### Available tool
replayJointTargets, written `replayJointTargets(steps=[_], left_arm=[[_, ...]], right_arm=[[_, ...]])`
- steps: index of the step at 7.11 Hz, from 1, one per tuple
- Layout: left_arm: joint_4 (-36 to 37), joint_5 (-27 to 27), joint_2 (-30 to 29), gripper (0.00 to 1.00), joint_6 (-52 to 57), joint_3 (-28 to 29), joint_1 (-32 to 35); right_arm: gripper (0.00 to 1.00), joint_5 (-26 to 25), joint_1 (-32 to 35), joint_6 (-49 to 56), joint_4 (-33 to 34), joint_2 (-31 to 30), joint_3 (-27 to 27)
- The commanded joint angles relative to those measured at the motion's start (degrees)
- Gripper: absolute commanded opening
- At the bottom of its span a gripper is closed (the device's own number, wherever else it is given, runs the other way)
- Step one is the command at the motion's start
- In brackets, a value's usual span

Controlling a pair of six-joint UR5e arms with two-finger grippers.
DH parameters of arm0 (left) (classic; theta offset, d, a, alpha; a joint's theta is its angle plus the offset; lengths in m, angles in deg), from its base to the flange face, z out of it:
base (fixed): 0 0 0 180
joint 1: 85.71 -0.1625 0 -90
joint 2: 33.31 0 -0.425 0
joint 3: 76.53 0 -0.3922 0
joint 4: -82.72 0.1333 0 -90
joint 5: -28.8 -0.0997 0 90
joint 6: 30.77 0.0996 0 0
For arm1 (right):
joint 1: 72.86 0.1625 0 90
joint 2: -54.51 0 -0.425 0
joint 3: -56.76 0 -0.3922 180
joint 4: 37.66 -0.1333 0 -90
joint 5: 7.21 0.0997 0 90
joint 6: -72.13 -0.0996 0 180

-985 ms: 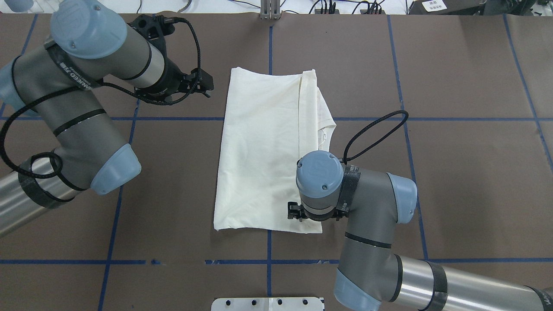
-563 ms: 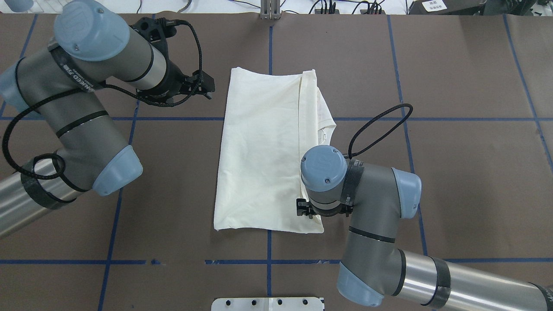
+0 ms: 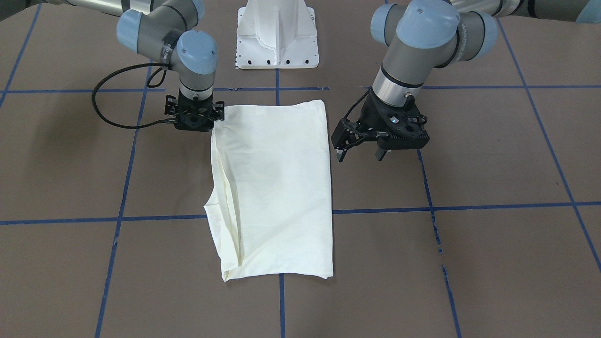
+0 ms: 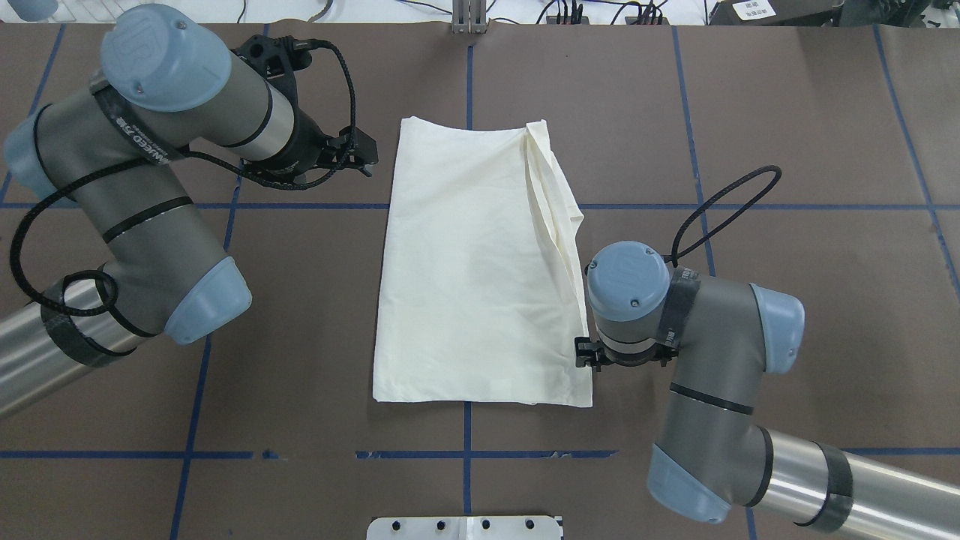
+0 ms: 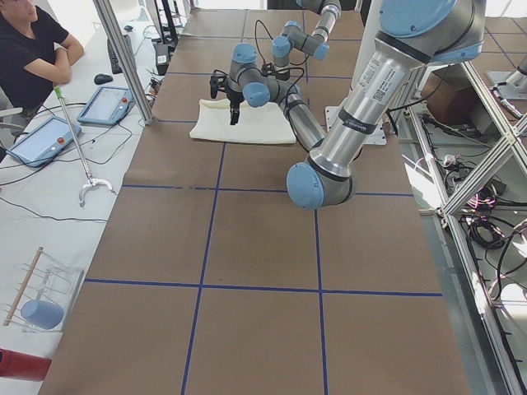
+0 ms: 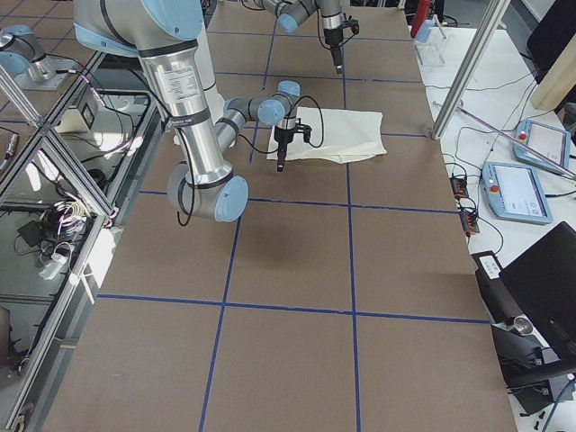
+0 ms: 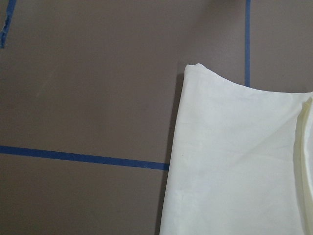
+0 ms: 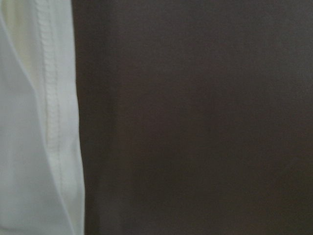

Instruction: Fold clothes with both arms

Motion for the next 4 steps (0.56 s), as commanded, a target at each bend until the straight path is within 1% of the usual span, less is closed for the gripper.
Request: replayJointTargets(steps=[1,2,3,4], left_arm=[[0.00,0.00,-0.02,1.00,-0.14,-0.33,-0.08],[0.09,0.00,-0.02,1.00,-0.14,-0.42,-0.08],[0.00,0.00,-0.02,1.00,-0.14,-0.25,-0.08],[0.00,0.00,-0.11,1.00,0.03,-0.16,-0.08]], right_arm=[[1.00,0.04,2.75,1.00,0.06,1.05,2.43],[1.00,0.04,5.12,3.61,-0.38,5.16,-0.54],[1.00,-0.22,6.62,4.85,-1.60,8.86,-5.18],[1.00,-0.05,8.37,5.56,-4.83,13.16,-12.19]])
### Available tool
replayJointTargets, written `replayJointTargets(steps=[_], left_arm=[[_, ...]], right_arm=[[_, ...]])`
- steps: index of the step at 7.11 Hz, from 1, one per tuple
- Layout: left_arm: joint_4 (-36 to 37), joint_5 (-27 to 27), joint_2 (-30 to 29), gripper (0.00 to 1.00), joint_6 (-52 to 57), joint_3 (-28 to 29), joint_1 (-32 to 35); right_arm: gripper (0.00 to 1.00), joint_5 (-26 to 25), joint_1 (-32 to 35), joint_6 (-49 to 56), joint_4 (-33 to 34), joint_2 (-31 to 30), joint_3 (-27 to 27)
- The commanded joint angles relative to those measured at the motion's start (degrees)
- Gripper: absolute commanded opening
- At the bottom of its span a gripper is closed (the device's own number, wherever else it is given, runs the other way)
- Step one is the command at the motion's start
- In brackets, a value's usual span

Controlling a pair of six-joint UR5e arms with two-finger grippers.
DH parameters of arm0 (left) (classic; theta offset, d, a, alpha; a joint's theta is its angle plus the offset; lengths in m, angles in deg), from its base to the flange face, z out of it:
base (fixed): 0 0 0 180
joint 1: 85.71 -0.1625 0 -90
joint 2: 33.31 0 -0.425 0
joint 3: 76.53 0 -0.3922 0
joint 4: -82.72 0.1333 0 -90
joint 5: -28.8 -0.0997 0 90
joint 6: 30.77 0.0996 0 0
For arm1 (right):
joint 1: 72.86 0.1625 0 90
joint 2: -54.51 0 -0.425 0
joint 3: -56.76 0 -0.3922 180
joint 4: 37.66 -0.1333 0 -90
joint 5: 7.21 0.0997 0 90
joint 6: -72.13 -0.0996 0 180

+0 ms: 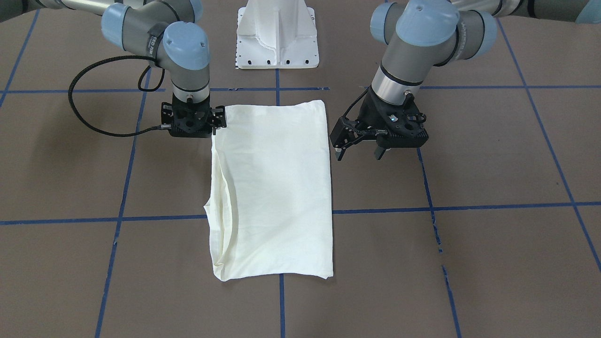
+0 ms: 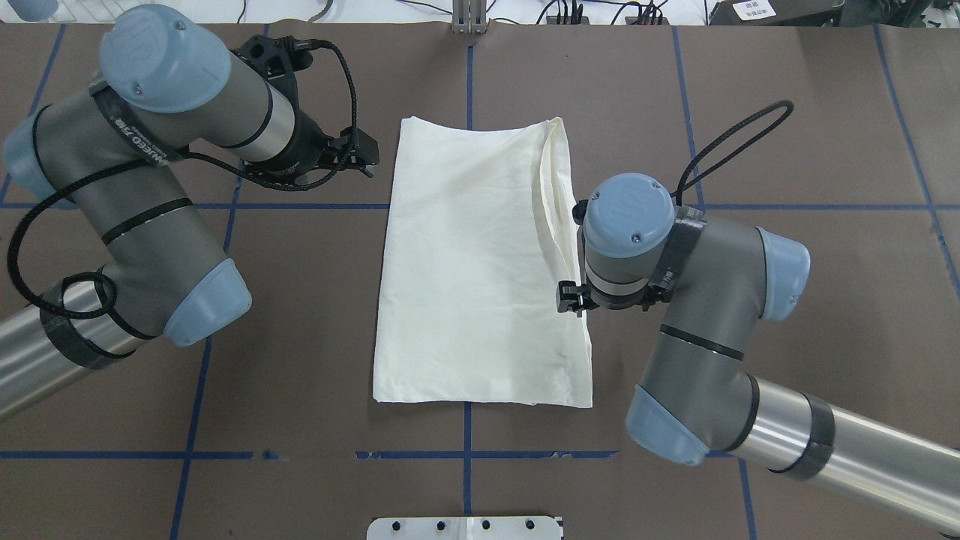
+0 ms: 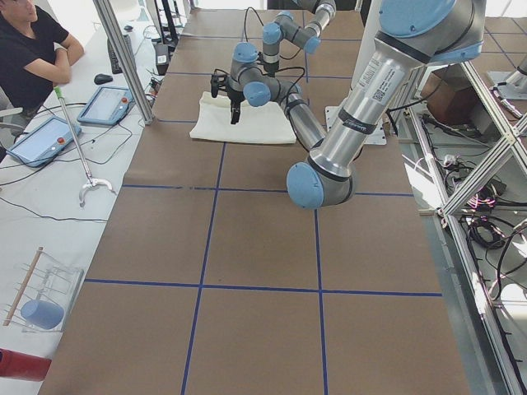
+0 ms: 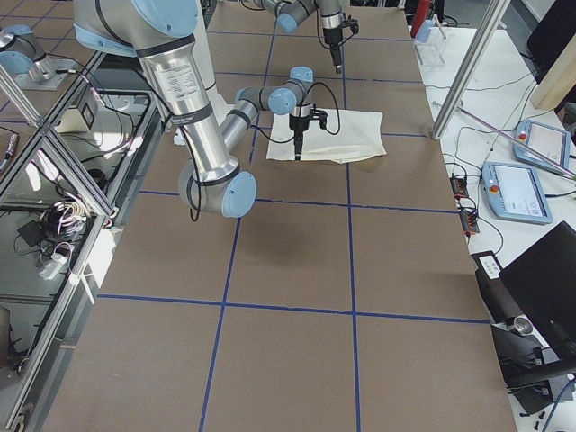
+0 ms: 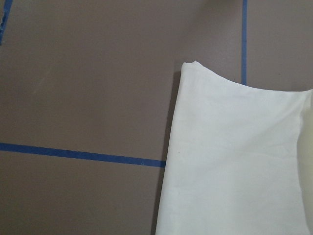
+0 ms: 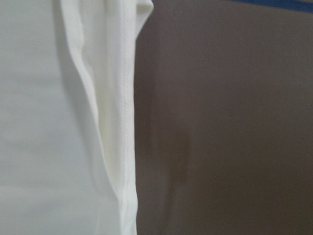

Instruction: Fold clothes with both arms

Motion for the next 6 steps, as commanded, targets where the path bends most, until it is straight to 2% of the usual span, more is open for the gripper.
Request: replayJointTargets(steps=[1,3,4,5,6], left_arm=[[-0.02,0.00,0.02,1.00,0.40,0.19,0.00],[-0.20,0.00,0.03,1.00,0.40,0.45,0.00],[-0.89,0.09,0.11,1.00,-0.03,0.89,-0.09],[-1.16,2.61,0.90,1.00,-4.56,0.80,-1.48],[-3.69,3.77,2.64,1.00,-14.09,0.46,-5.59]], right_arm=[[1.00,-0.05,3.54,2.88,-5.43,6.54,-10.62],[1.00,0.83,5.48,3.34,-5.98,8.66,-12.07],[1.00,3.79,5.66,3.17,-6.24,8.58,-10.15],[1.00,6.60,5.75,2.47,-6.25,6.66,-5.69],[1.00,8.63,5.75,2.11,-6.16,2.99,-0.17]])
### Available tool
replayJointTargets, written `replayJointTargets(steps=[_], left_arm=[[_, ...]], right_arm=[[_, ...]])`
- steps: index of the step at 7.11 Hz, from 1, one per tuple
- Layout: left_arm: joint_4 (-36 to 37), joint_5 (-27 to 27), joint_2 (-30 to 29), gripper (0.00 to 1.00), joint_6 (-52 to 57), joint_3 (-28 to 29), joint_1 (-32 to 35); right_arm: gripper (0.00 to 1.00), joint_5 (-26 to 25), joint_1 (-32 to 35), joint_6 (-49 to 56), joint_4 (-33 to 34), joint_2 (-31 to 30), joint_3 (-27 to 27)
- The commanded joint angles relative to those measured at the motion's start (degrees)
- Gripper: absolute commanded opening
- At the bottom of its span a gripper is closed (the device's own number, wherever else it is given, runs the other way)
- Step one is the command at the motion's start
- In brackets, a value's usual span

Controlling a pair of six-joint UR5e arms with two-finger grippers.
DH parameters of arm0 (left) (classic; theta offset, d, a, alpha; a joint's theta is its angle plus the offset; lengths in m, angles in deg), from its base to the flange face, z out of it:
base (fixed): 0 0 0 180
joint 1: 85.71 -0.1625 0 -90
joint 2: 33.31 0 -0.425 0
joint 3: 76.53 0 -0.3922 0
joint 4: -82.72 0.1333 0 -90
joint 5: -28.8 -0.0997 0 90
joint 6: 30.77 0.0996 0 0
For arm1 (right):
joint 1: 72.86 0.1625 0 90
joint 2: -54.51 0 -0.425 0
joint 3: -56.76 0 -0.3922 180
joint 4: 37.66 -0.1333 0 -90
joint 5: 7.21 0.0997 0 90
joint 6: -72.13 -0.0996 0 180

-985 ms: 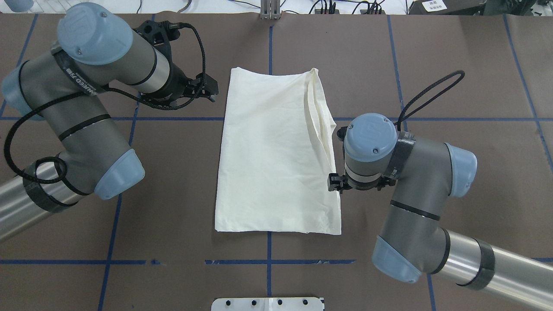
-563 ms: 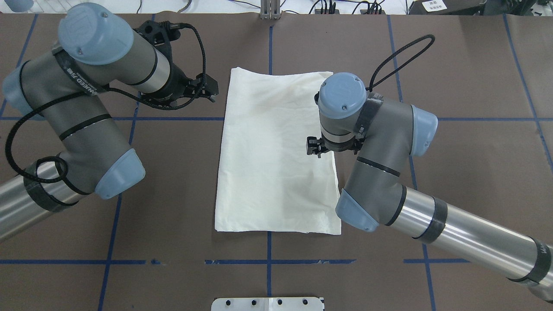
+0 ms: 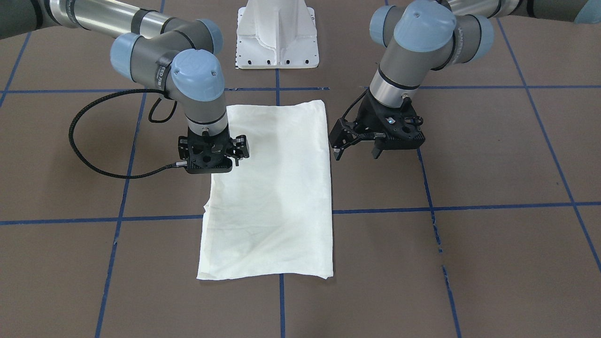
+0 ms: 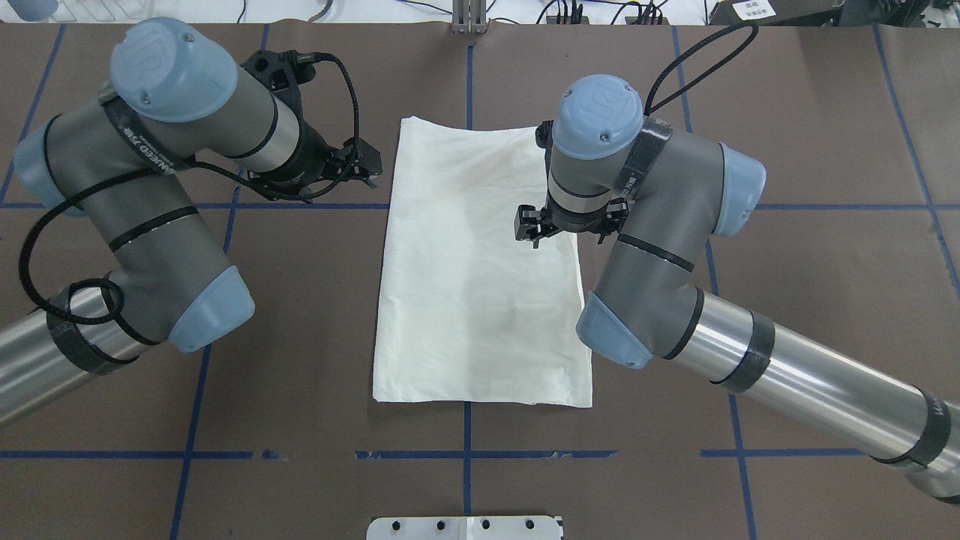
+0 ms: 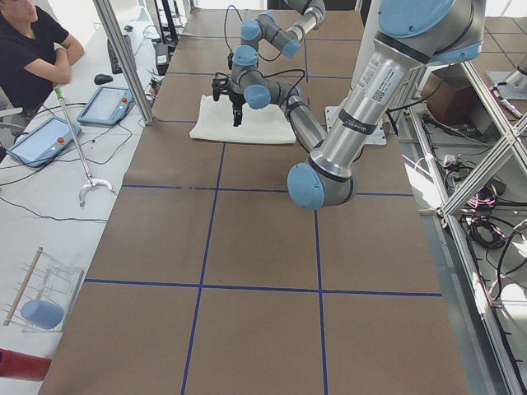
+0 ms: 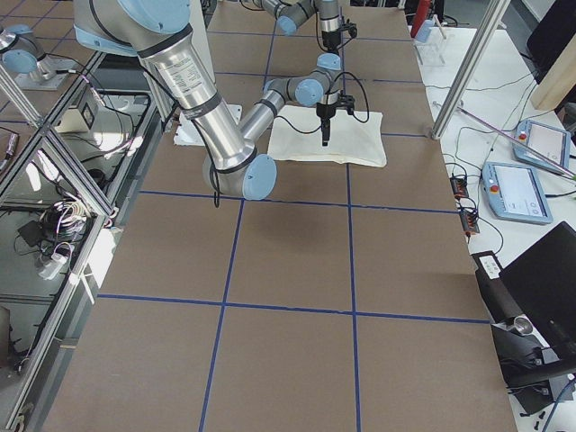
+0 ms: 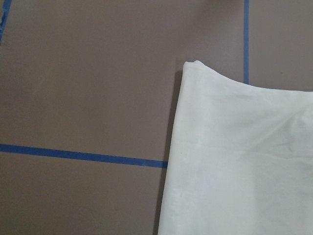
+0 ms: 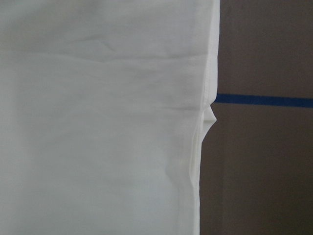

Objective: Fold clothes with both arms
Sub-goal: 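Move both grippers to the shirt's corners nearest the robot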

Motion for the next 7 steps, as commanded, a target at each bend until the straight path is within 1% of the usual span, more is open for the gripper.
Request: replayJointTargets(steps=[1,2,3,4,5,7], left_arm=[[-5.26,0.90,3.44,1.00,-18.86,-0.67,-7.47],[-5.20,-3.72,3.46,0.98,-27.93,-1.11,-12.29],[-4.68,-7.94,3.46,0.96,-33.06,-1.46,-16.34],[-4.50,-10.25,3.80,0.96,-36.07,-1.38,-19.69],[-4.50,-11.58,5.64,0.96,-37.49,-1.46,-22.16],[-4.41,-12.64,6.96,0.95,-37.69,-1.64,-23.06]], right_arm=[[1.00,4.82,0.08,-2.33,0.01,-6.58,10.18],[1.00,5.62,0.08,-4.87,0.01,-7.31,11.53],[1.00,5.63,-0.18,-6.55,-0.07,-7.40,11.98],[1.00,5.63,-0.35,-7.52,-0.08,-7.40,12.51],[1.00,5.63,-0.36,-7.62,-0.08,-7.40,13.12],[1.00,5.63,-0.44,-7.97,-0.08,-6.97,13.13]])
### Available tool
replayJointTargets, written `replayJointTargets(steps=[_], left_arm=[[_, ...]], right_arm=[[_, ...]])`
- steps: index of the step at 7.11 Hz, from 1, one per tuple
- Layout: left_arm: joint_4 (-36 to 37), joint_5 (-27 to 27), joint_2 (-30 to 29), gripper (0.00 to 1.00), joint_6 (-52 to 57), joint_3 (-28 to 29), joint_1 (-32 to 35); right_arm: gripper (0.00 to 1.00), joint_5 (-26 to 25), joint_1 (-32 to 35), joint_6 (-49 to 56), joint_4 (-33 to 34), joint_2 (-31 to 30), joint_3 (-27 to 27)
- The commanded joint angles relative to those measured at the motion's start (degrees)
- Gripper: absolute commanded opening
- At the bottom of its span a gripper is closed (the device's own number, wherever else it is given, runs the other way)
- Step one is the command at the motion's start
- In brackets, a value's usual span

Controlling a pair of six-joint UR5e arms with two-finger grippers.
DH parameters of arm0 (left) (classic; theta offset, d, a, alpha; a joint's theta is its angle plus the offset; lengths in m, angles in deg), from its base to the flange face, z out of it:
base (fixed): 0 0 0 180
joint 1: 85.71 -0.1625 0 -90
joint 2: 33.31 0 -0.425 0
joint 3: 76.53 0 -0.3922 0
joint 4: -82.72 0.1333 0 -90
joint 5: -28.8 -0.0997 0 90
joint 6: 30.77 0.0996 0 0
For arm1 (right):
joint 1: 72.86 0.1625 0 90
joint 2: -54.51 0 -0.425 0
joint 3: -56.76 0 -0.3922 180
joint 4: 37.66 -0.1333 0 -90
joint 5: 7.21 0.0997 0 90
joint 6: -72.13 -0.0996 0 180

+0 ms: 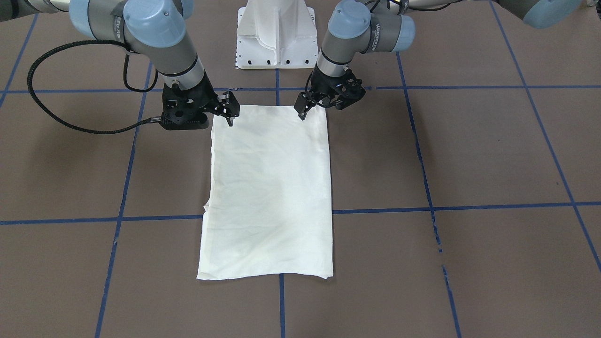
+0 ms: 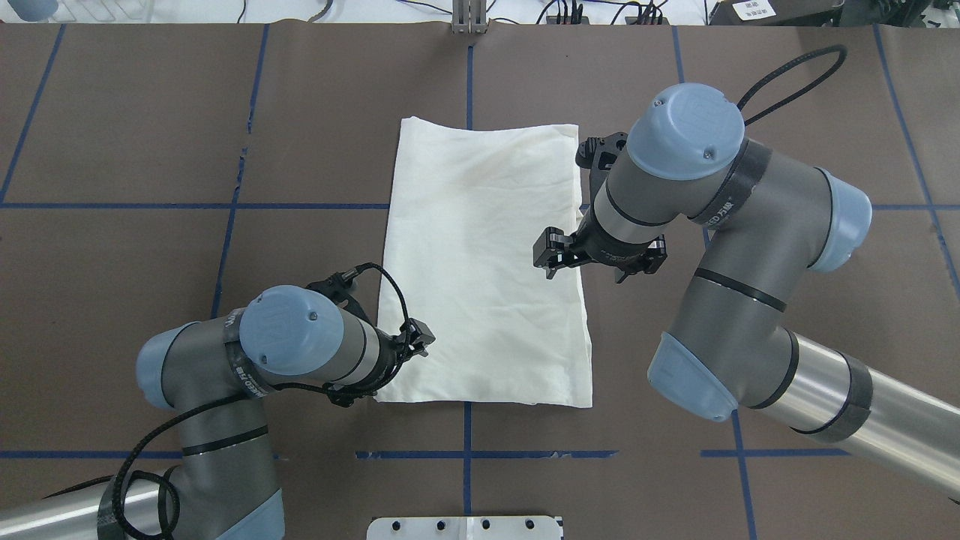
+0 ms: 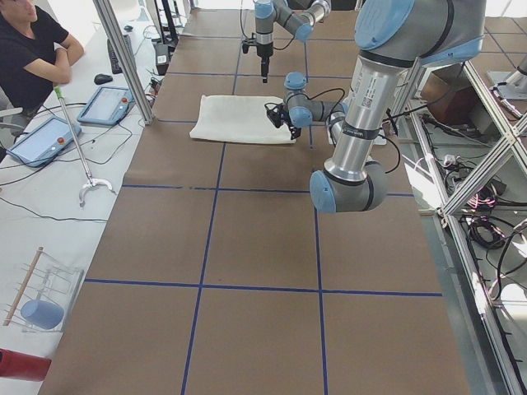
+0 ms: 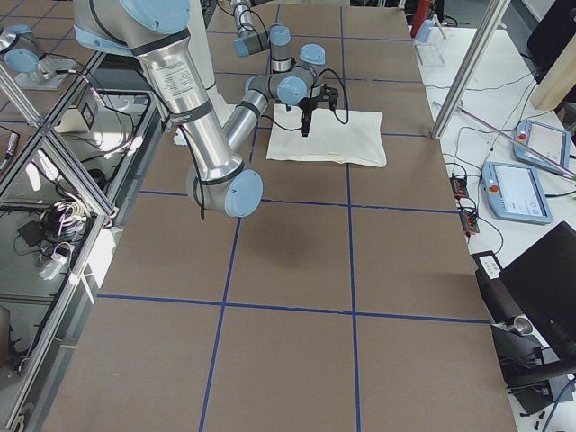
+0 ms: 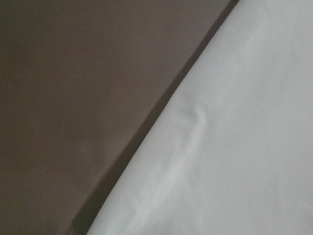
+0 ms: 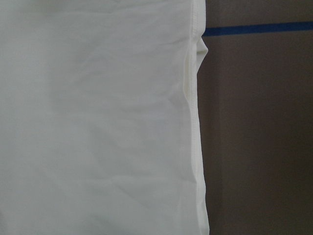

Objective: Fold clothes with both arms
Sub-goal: 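Move both grippers to the shirt's corners nearest the robot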

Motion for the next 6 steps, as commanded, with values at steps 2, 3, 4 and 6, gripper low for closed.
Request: replayJointTargets(steps=[2,3,4,6], left_arm=[[0.04,-0.89,1.68,0.94,-0.40,-0.07,-1.09],[0.04,-0.89,1.59,0.81,-0.49,-0.07,-1.09],[0.04,-0.89,1.42,0.45,-0.58,-0.07,-1.09],[0.04,-0.89,1.50,0.00,-0.49,-0.24,-1.18]], right_arm=[[1.00,-0.08,-0.05,-0.26,0.00,0.47,0.10],[1.00,-0.17,-0.05,-0.26,0.00,0.47,0.10],[1.00,-0.17,-0.14,-0.26,0.00,0.38,0.10],[1.00,-0.17,-0.05,-0.26,0.00,0.38,0.19]])
